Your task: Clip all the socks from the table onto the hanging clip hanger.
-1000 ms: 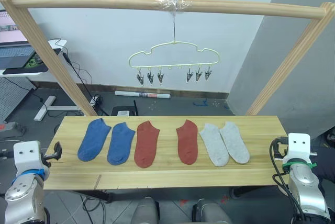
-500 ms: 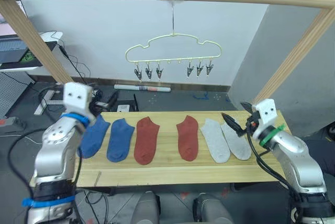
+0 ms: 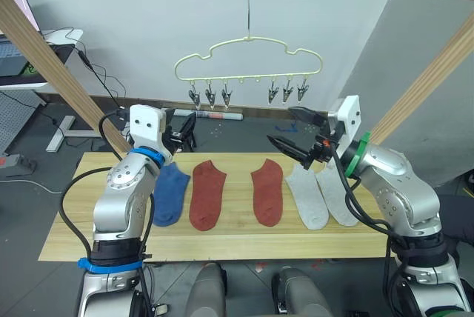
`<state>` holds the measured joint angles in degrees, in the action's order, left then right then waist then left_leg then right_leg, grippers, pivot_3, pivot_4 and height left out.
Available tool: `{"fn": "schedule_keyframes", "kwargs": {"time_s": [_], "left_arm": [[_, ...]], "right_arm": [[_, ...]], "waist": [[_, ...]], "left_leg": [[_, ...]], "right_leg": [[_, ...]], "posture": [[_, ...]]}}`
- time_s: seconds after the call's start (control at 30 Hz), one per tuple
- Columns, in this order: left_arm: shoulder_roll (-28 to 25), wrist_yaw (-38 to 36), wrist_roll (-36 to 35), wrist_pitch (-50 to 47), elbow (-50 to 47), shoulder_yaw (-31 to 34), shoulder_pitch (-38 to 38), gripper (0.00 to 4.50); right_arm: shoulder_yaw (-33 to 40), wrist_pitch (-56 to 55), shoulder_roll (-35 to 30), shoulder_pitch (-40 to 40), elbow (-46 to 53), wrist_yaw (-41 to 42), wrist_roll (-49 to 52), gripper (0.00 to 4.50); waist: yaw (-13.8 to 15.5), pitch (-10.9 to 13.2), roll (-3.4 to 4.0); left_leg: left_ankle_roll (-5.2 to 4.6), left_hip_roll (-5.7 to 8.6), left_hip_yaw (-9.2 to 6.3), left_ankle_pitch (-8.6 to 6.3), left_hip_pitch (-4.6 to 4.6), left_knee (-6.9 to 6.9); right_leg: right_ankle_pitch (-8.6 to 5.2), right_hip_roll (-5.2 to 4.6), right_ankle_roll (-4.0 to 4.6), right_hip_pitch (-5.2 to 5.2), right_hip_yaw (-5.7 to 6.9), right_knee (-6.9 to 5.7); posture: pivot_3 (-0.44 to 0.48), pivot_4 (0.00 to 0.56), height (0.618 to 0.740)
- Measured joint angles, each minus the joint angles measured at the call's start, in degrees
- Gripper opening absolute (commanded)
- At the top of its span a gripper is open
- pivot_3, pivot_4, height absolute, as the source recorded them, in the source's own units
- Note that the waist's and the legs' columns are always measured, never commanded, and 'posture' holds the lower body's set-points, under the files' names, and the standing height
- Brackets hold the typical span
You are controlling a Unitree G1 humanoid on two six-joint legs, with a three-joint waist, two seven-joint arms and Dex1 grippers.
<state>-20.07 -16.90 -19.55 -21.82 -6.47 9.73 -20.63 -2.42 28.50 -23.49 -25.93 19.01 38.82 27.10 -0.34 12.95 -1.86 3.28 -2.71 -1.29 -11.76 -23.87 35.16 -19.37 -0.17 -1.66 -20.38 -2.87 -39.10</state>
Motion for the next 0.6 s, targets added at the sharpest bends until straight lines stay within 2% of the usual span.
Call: {"fn": "schedule_keyframes", "kwargs": {"time_s": [0.13, 0.6], "left_arm": [[1.47, 0.19, 0.95, 1.1, 0.97, -0.52, -1.52, 2.84], [3.92, 1.46, 3.34, 5.24, 6.72, -0.81, -7.2, 2.84]], "right_arm": [[-0.99, -0.01, 0.34, -1.24, -0.07, 1.06, 0.1, 4.5], [-2.13, 0.01, 1.49, -3.9, 0.14, 2.36, 1.14, 4.5]], "waist": [[0.17, 0.41, 0.07], [0.14, 0.82, 0.2]], "left_leg": [[0.01, 0.0, -0.1, 0.01, -0.1, 0.0], [0.03, 0.01, -0.11, 0.02, -0.13, 0.01]], "right_leg": [[0.0, -0.01, 0.0, 0.03, 0.42, 0.01], [0.0, -0.01, 0.0, 0.04, 0.55, 0.03]], "posture": [[0.032, 0.259, 0.74], [0.007, 0.253, 0.74]]}}
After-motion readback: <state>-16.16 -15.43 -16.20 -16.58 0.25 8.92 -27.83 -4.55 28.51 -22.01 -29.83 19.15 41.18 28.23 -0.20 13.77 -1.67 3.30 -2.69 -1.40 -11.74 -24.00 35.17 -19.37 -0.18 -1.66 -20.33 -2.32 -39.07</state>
